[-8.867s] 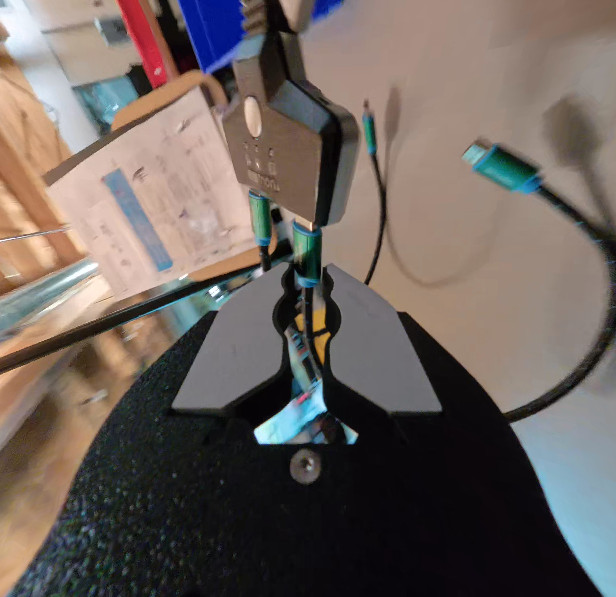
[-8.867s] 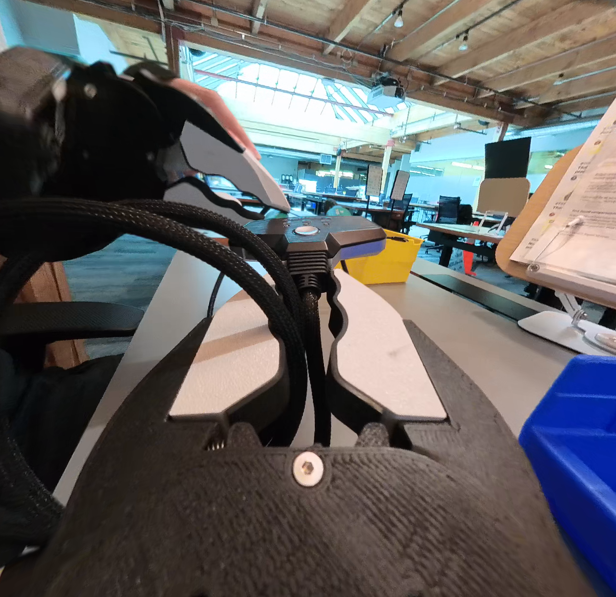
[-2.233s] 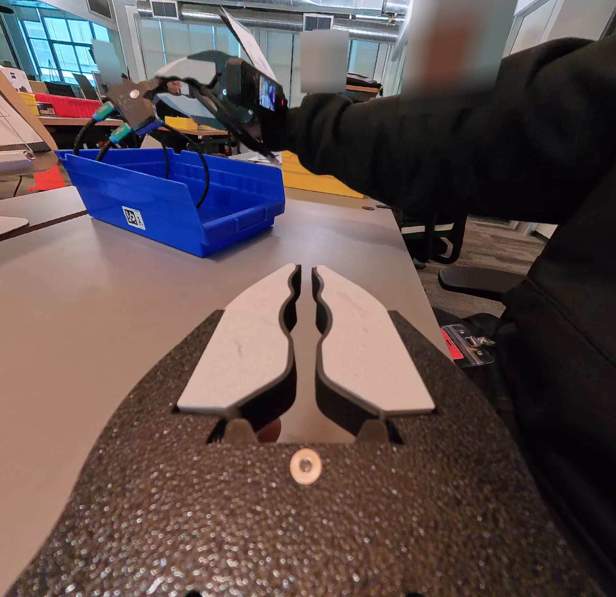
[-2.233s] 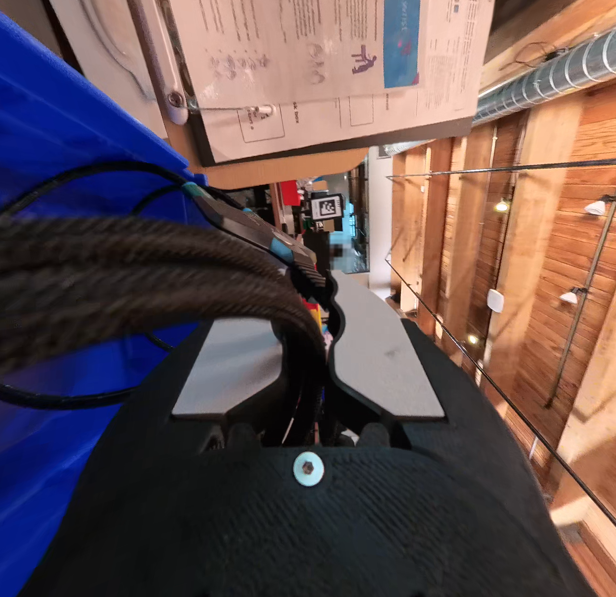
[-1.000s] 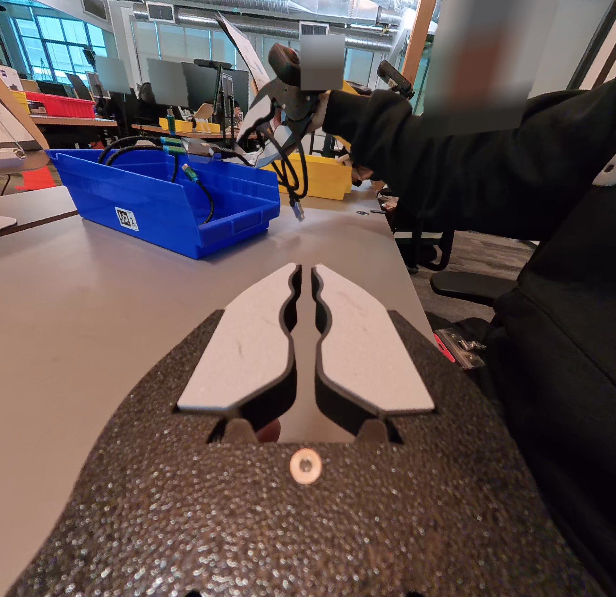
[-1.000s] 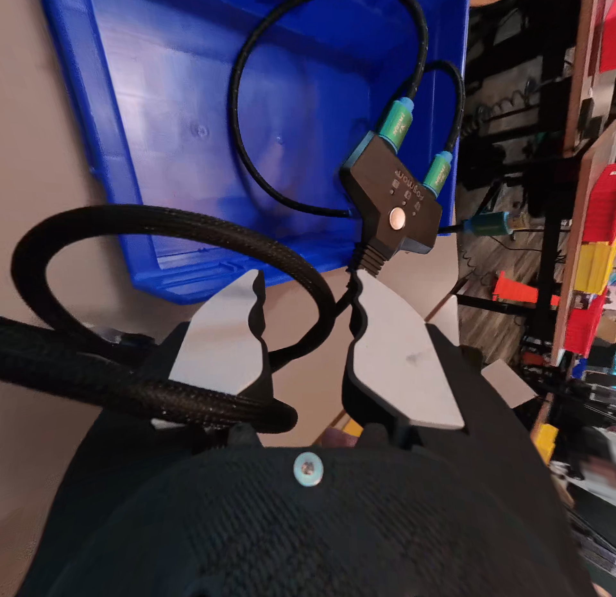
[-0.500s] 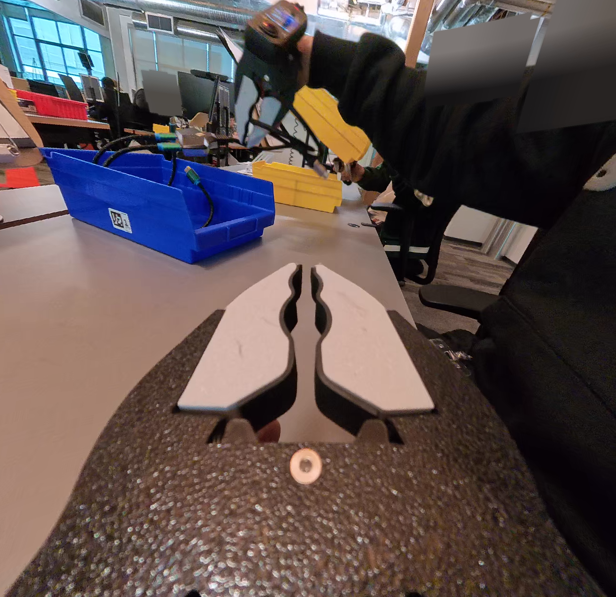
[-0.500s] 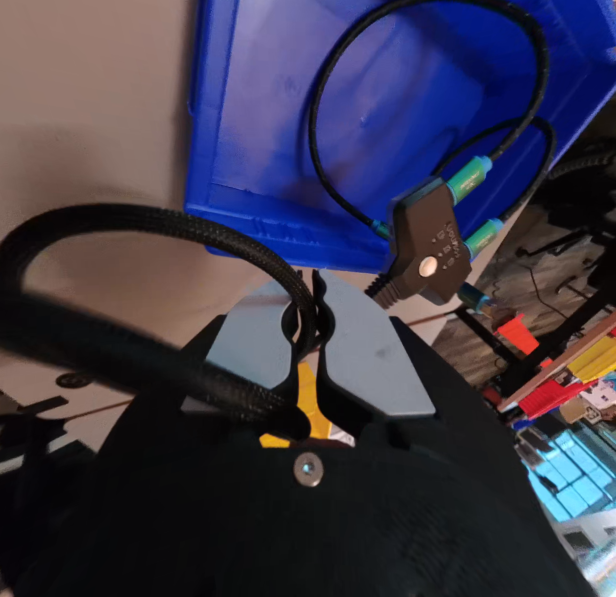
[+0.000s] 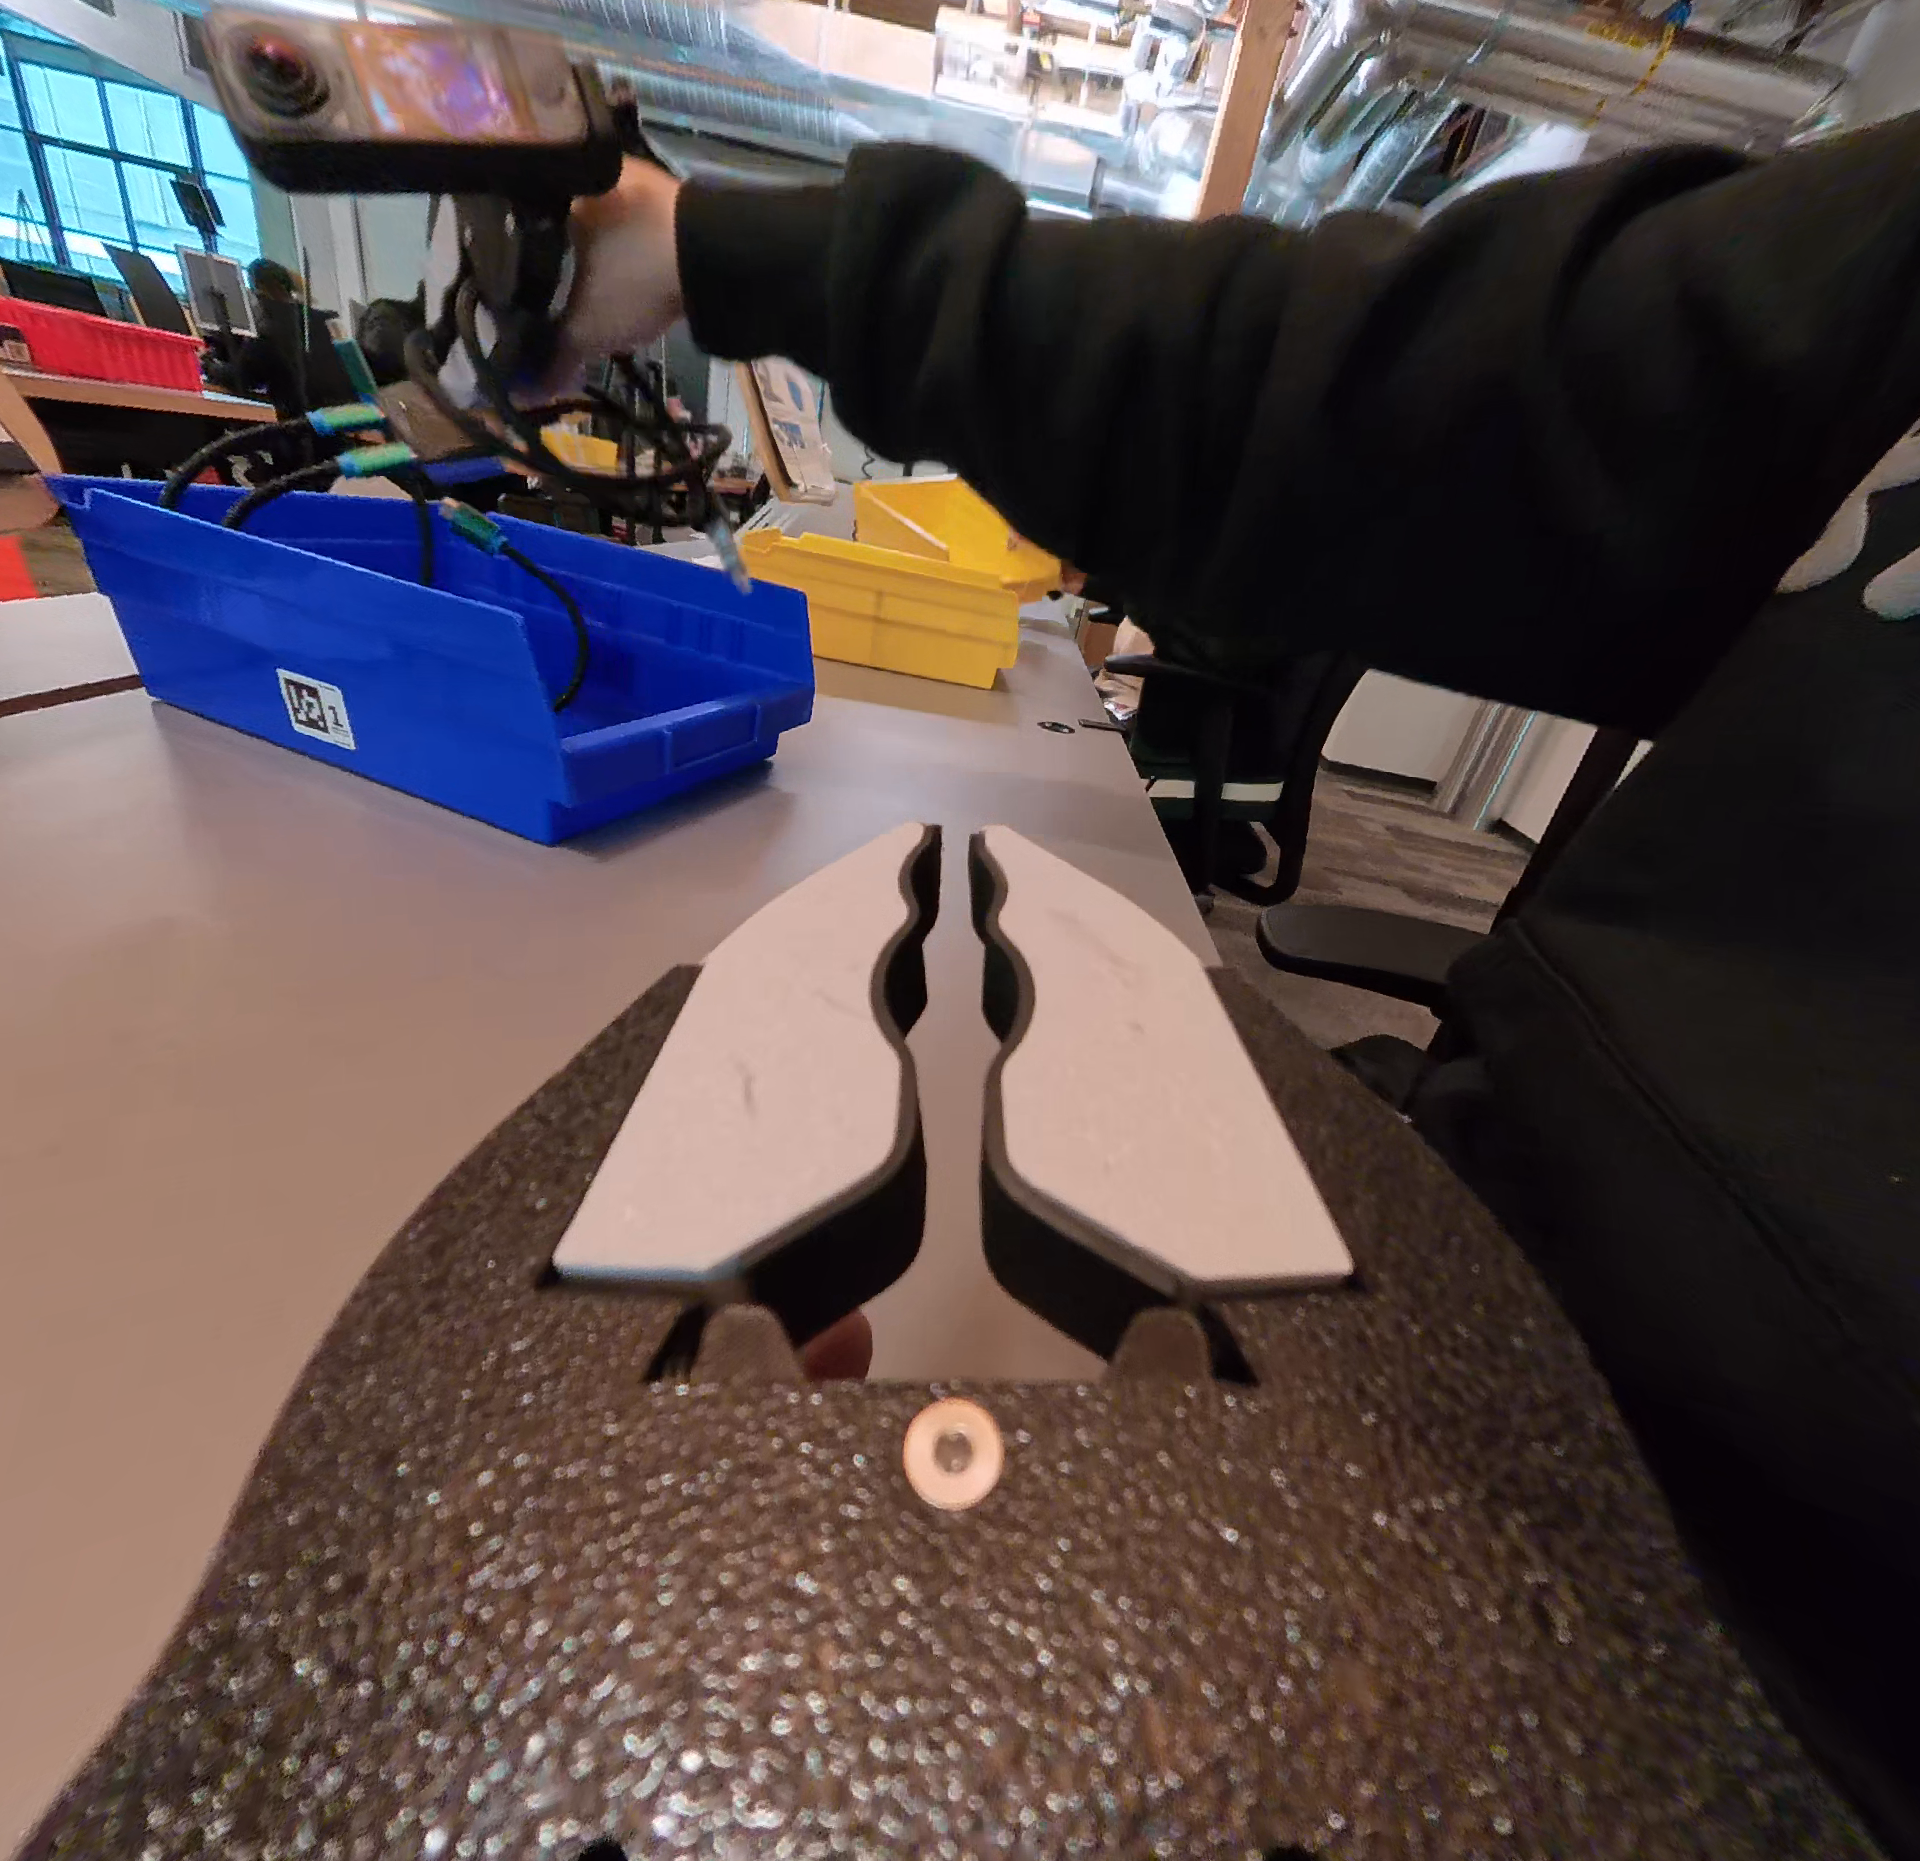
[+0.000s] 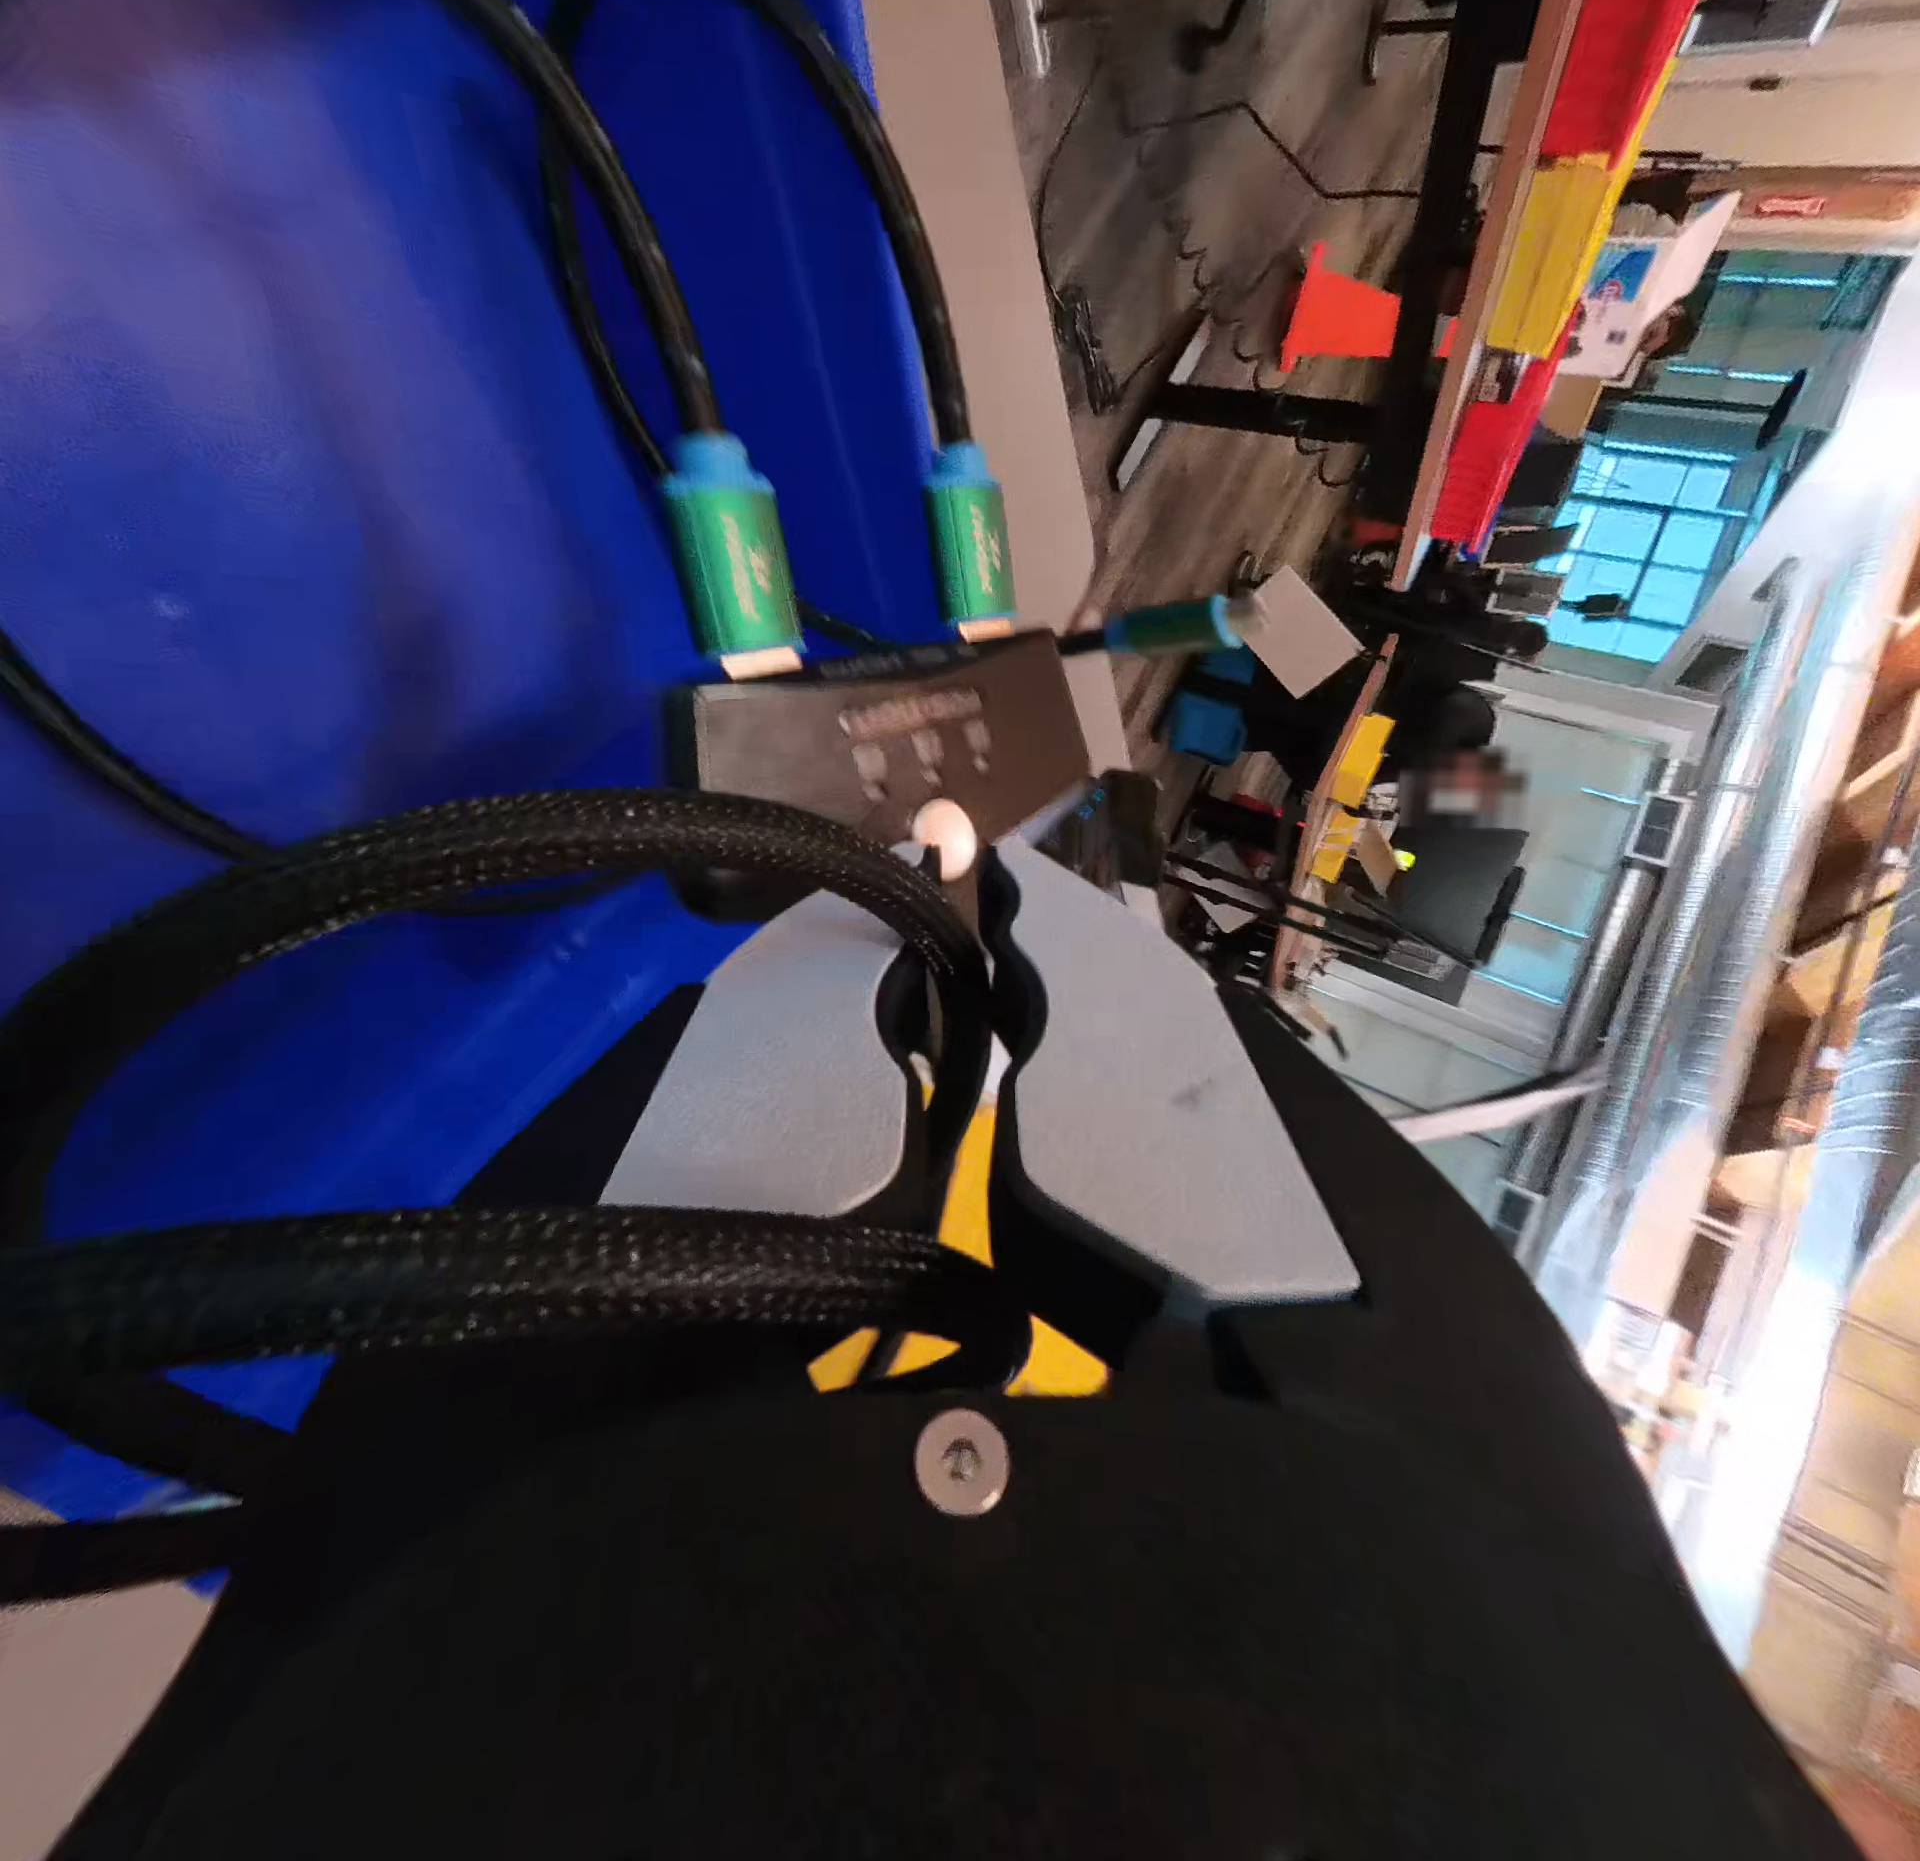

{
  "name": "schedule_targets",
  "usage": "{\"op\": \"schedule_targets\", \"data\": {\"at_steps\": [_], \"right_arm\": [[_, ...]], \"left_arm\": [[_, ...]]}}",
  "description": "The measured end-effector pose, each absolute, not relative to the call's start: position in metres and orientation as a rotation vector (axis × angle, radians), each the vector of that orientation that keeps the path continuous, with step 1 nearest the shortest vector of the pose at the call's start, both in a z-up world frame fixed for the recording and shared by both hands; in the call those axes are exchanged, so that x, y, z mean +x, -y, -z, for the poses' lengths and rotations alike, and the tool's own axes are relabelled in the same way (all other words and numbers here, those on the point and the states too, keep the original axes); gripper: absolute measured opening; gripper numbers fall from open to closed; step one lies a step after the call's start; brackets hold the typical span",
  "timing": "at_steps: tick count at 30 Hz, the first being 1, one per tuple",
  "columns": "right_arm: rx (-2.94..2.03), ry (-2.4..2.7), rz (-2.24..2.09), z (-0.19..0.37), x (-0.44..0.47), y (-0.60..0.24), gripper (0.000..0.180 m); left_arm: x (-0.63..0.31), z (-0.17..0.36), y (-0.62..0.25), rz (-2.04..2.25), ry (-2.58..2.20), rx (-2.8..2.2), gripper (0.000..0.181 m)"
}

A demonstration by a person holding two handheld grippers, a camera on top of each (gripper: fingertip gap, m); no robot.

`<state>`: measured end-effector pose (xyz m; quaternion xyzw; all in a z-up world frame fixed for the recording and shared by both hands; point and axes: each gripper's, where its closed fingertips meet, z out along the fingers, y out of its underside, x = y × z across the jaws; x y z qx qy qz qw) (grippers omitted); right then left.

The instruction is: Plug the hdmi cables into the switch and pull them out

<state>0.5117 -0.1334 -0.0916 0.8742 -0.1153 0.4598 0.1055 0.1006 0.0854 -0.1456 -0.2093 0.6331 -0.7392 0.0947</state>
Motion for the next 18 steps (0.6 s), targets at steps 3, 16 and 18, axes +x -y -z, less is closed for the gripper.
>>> {"op": "schedule_targets", "data": {"at_steps": [3,16,18], "right_arm": [[2.649,0.357,-1.322,0.122,0.51,0.116,0.006],[2.591,0.287,-1.66,0.145,0.493,0.121,0.011],[2.635,0.197,-1.583,0.152,0.477,0.12,0.032]], "left_arm": [[0.1,0.143,-0.089,2.219,-1.843,-0.62,0.004],[0.098,0.137,-0.091,2.313,-1.791,-0.625,0.004],[0.098,0.137,-0.091,2.316,-1.792,-0.626,0.004]]}}
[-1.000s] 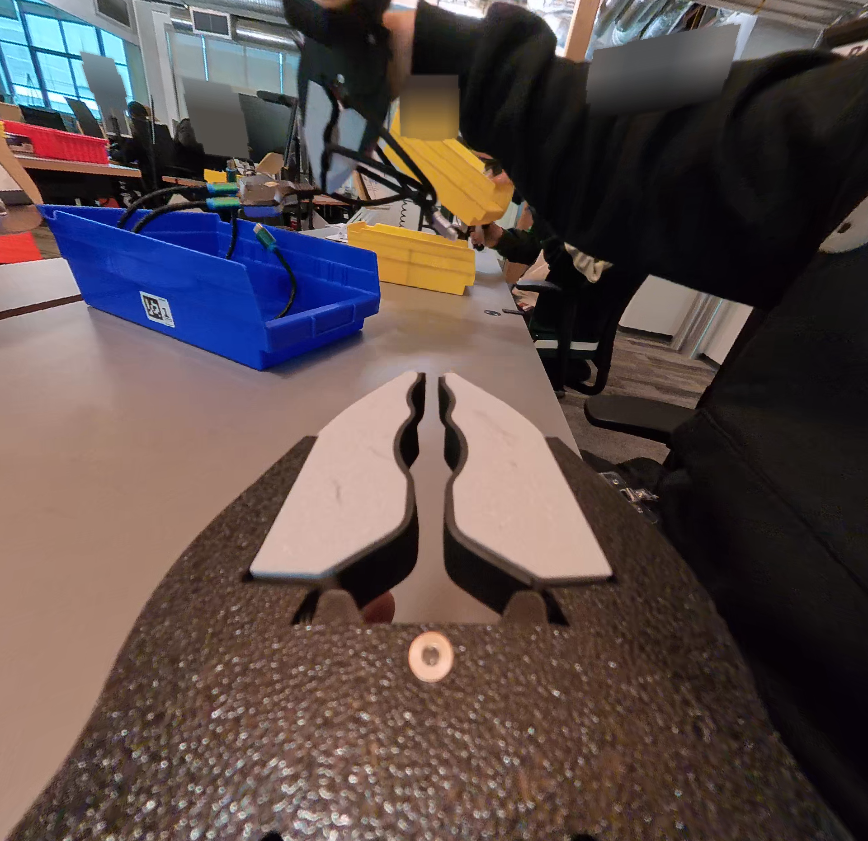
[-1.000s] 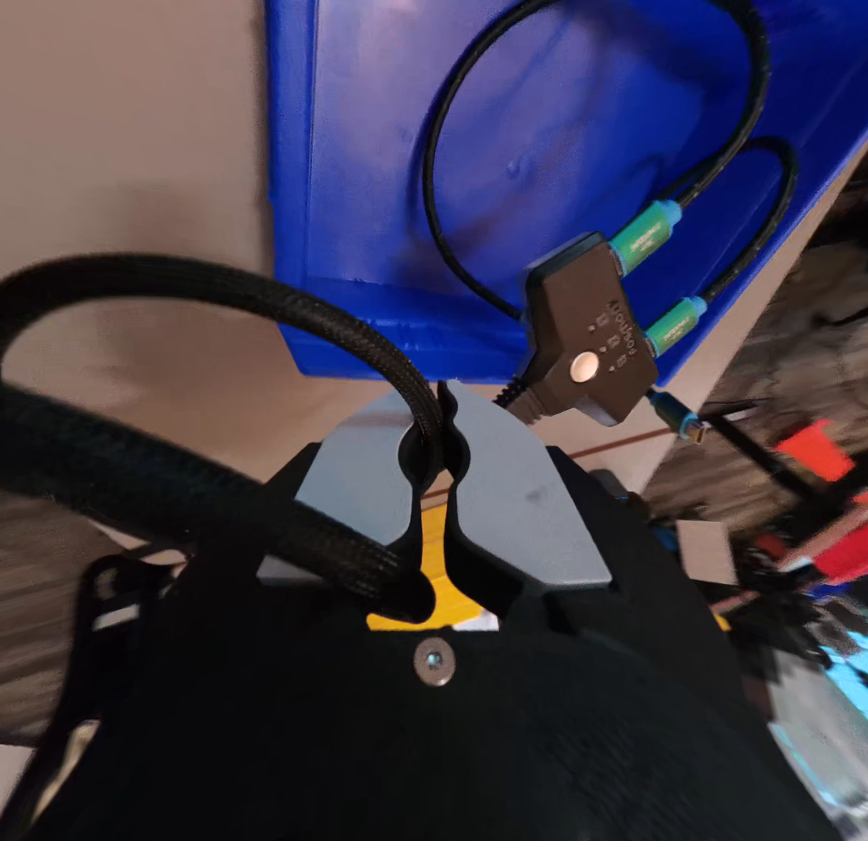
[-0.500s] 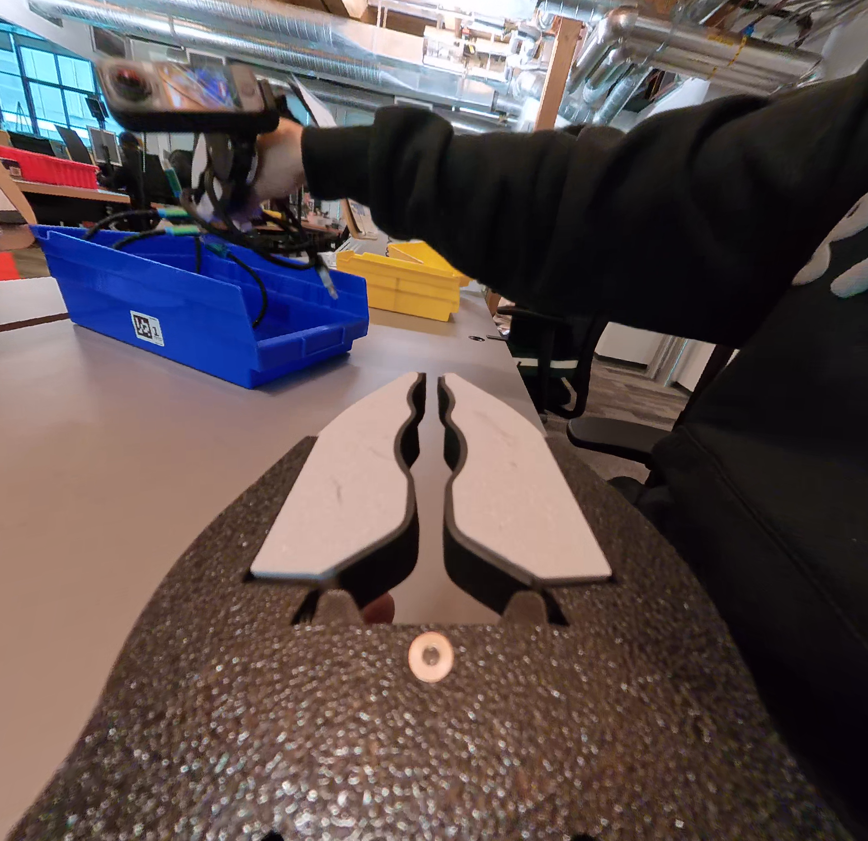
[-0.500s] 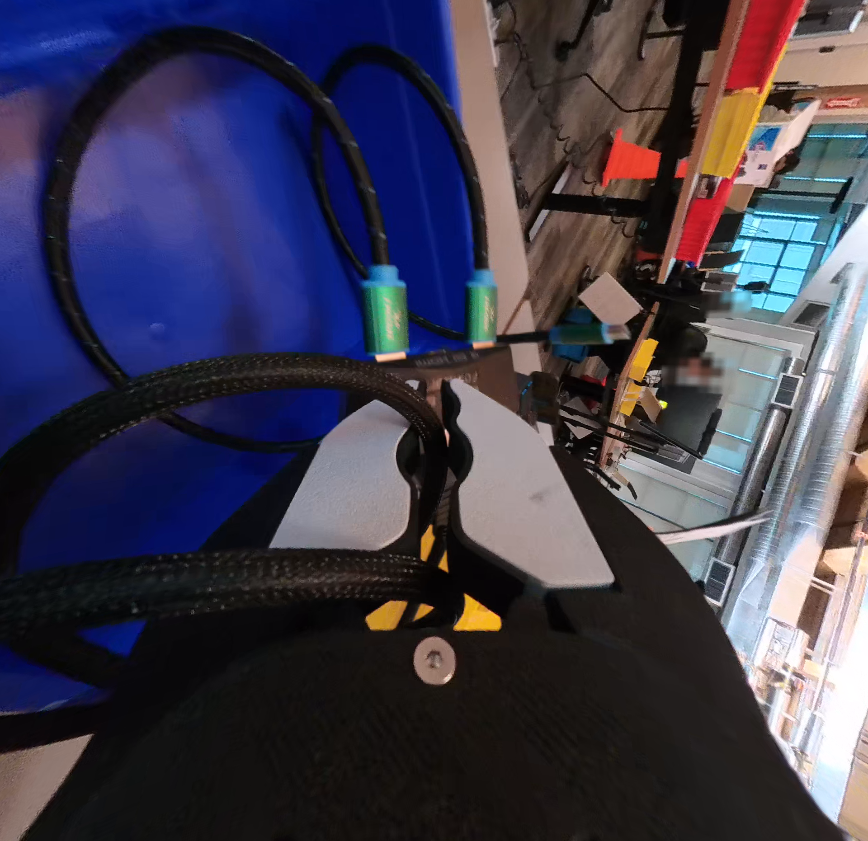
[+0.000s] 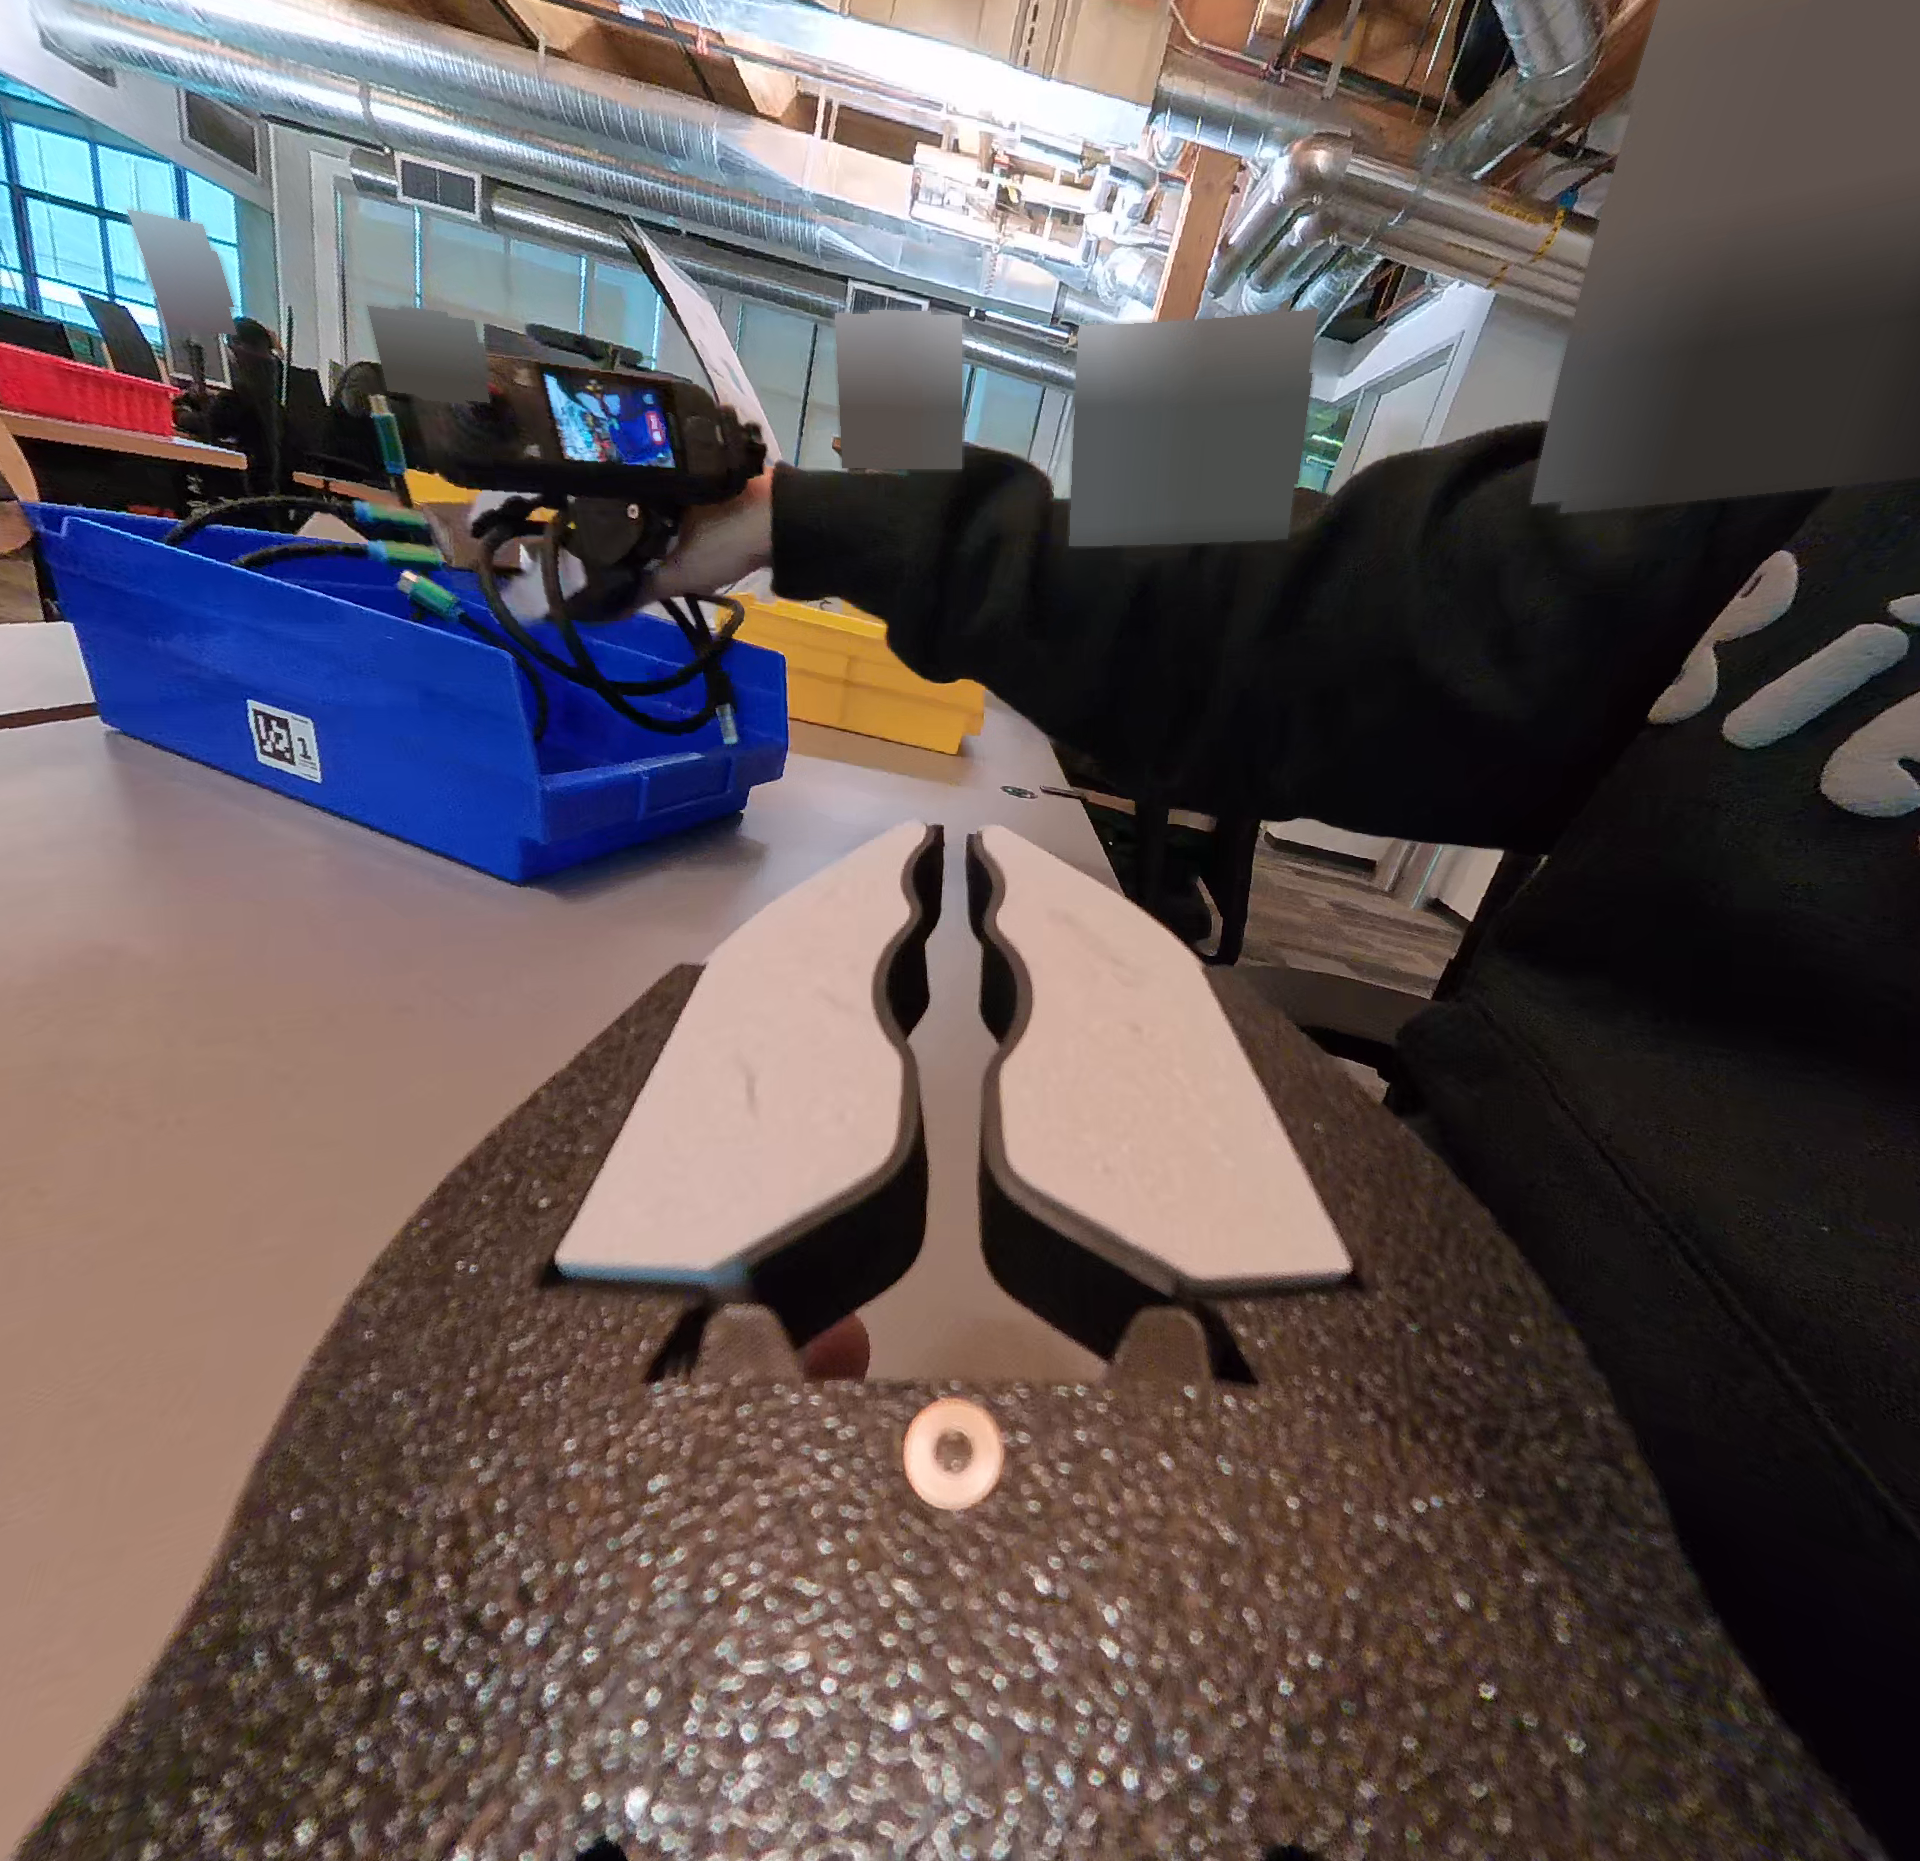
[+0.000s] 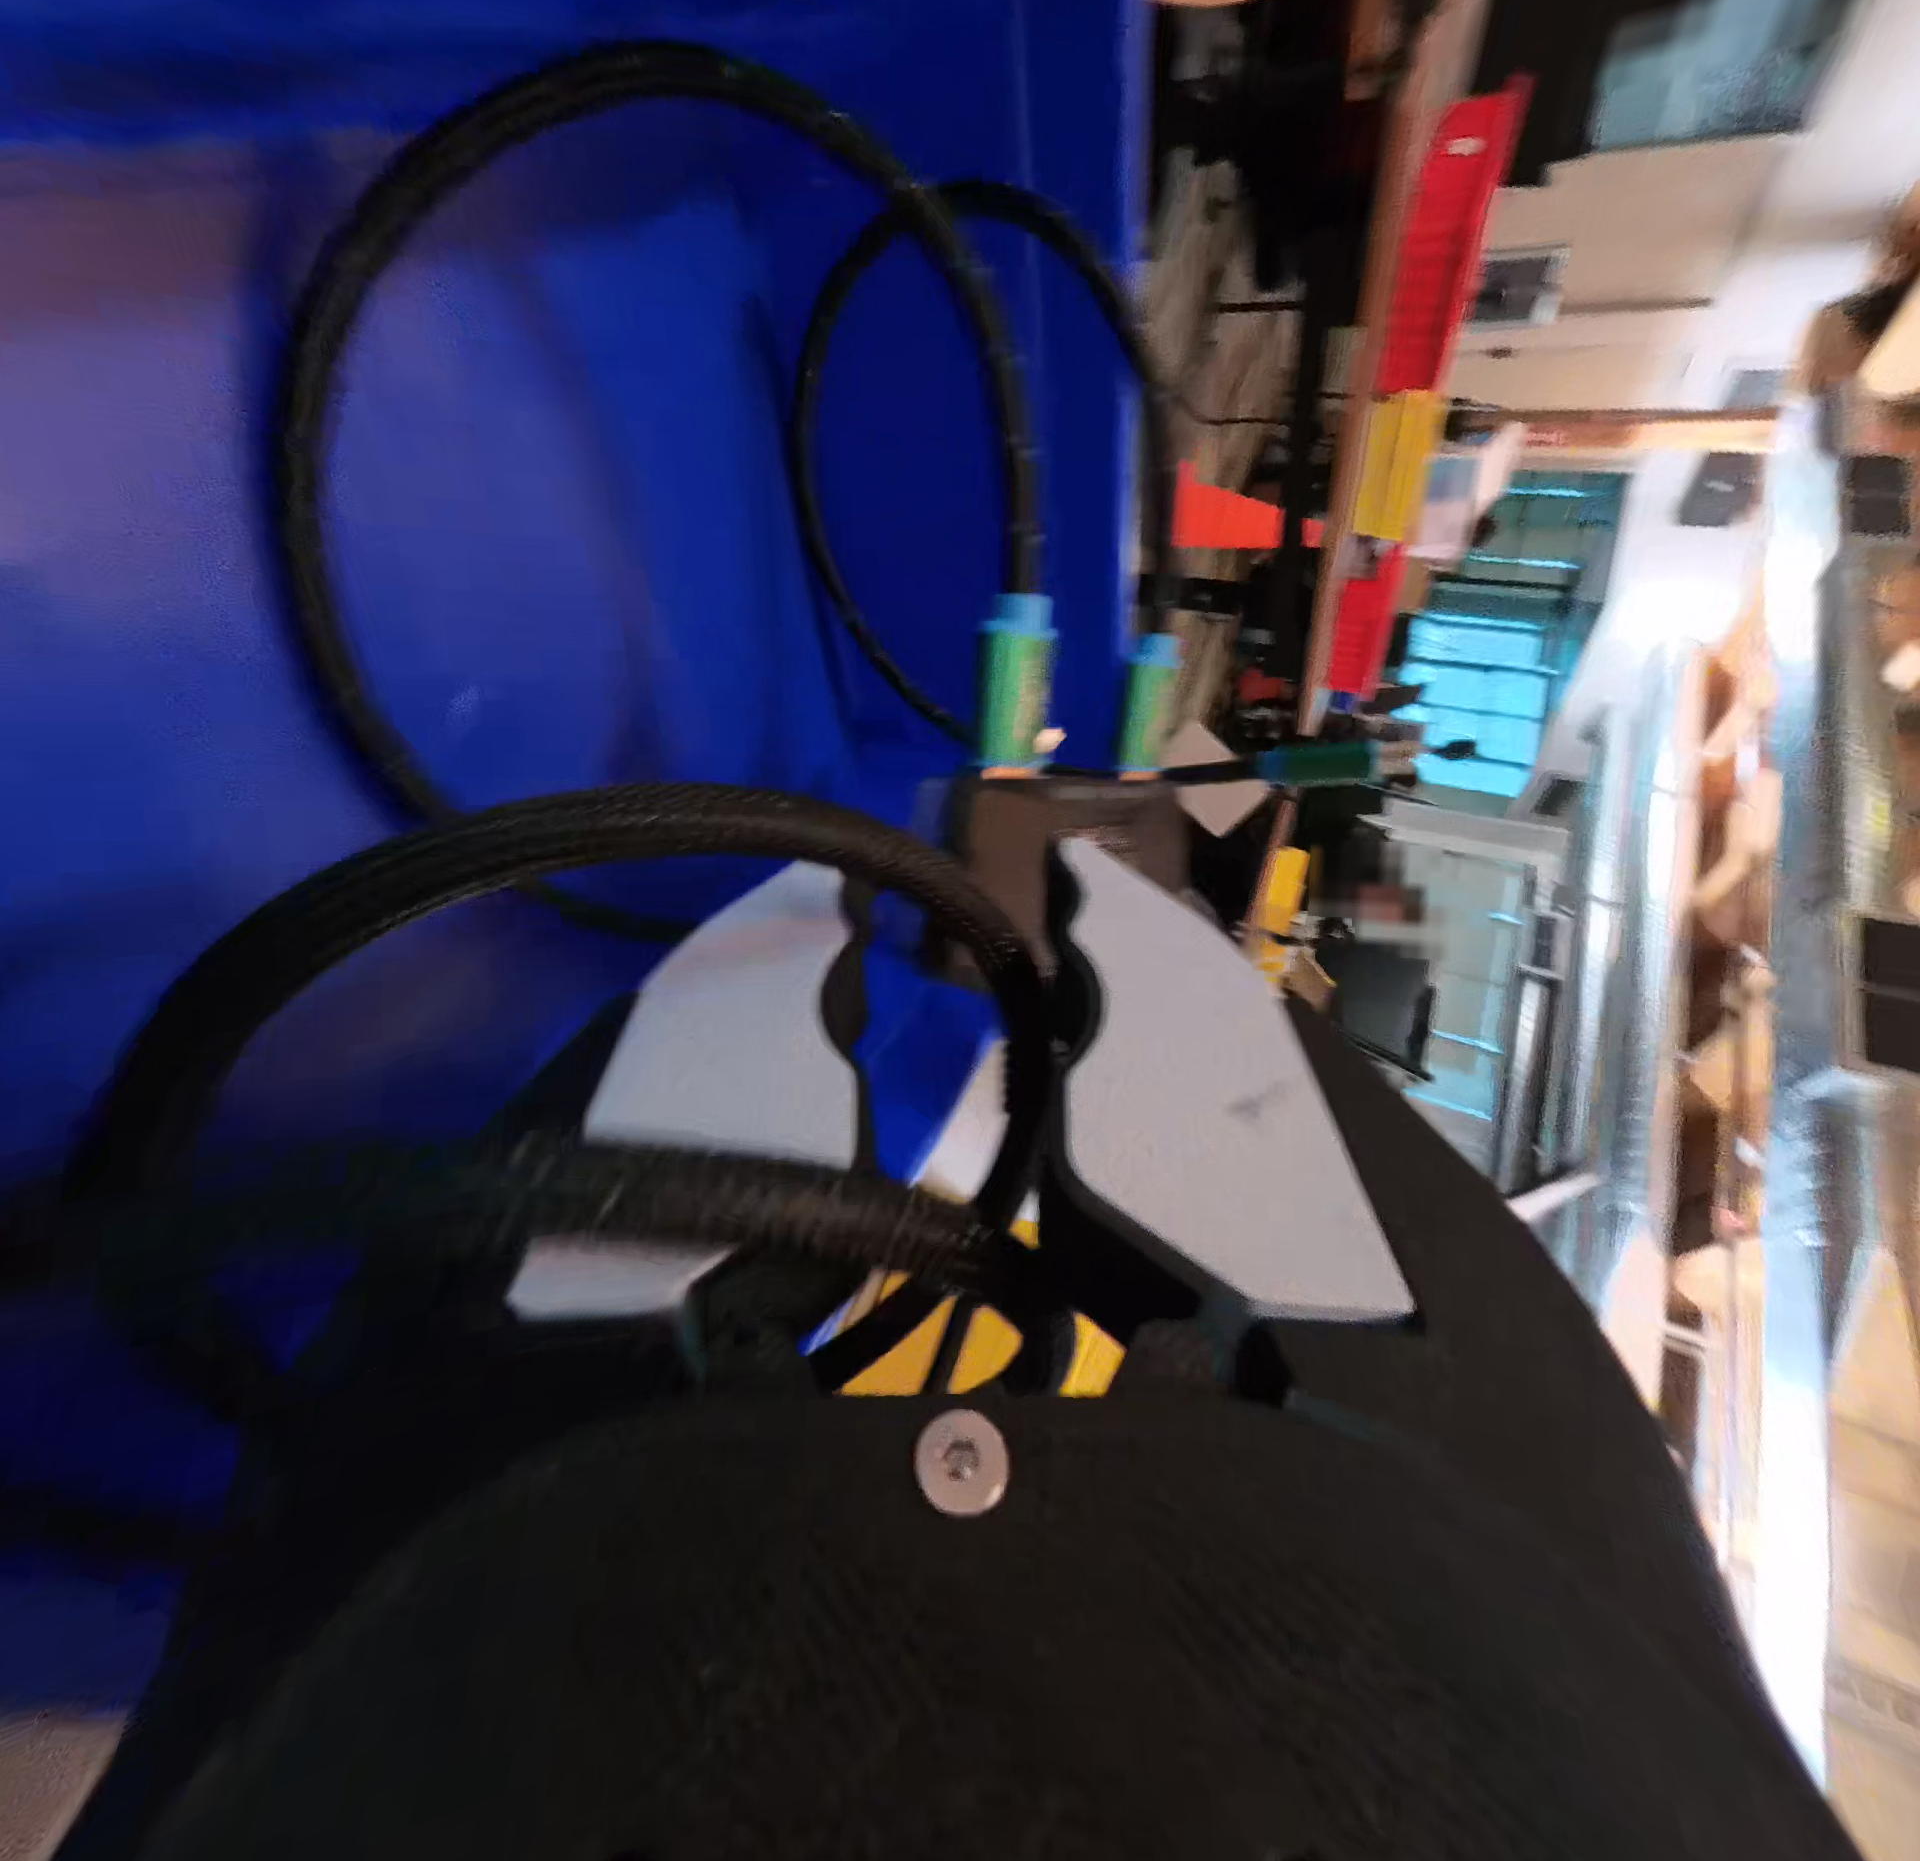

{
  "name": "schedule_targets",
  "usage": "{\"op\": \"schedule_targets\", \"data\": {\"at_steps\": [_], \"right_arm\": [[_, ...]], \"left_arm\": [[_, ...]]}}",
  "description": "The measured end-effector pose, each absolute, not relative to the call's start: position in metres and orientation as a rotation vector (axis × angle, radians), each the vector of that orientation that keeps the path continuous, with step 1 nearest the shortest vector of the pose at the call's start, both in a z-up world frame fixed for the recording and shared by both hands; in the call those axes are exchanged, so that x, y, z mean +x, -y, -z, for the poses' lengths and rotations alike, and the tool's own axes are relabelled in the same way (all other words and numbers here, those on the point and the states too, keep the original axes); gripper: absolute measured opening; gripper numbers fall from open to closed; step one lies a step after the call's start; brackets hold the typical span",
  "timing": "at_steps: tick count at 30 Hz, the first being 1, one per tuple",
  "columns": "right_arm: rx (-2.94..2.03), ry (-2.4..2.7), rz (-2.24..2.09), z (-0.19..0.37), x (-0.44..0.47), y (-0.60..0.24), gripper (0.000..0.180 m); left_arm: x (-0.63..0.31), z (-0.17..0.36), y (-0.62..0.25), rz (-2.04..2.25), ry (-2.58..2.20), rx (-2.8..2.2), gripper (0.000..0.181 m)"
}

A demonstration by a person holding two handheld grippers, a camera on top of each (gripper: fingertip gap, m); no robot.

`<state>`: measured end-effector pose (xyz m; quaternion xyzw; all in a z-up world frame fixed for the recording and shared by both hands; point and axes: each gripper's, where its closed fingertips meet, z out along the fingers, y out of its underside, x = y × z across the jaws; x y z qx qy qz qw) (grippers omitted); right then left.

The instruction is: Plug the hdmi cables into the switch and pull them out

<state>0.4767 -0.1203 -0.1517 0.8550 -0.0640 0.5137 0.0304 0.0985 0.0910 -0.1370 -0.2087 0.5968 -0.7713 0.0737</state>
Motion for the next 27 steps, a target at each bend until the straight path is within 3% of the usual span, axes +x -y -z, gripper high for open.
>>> {"op": "schedule_targets", "data": {"at_steps": [2,3,8,12,17,21,24,27], "right_arm": [[2.698,0.18,-1.394,0.169,0.456,0.126,0.073],[2.705,0.159,-1.344,0.172,0.448,0.128,0.085],[2.678,-0.101,-1.154,0.169,0.414,0.137,0.106],[2.679,-0.184,-0.916,0.157,0.397,0.154,0.111],[2.726,-0.221,-0.667,0.123,0.378,0.17,0.104],[3.044,-0.09,-0.588,0.097,0.366,0.146,0.094],[3.175,0.038,-0.696,0.078,0.374,0.143,0.081],[3.171,0.289,-0.935,0.066,0.387,0.154,0.078]], "left_arm": [[0.098,0.138,-0.09,2.311,-1.802,-0.625,0.004],[0.098,0.138,-0.089,2.306,-1.806,-0.621,0.004],[0.097,0.138,-0.088,2.292,-1.81,-0.609,0.004],[0.097,0.138,-0.088,2.292,-1.809,-0.607,0.004],[0.096,0.138,-0.088,2.293,-1.805,-0.602,0.004],[0.096,0.138,-0.087,2.295,-1.806,-0.6,0.004],[0.095,0.137,-0.088,2.296,-1.799,-0.595,0.004],[0.095,0.137,-0.087,2.289,-1.798,-0.592,0.004]]}}
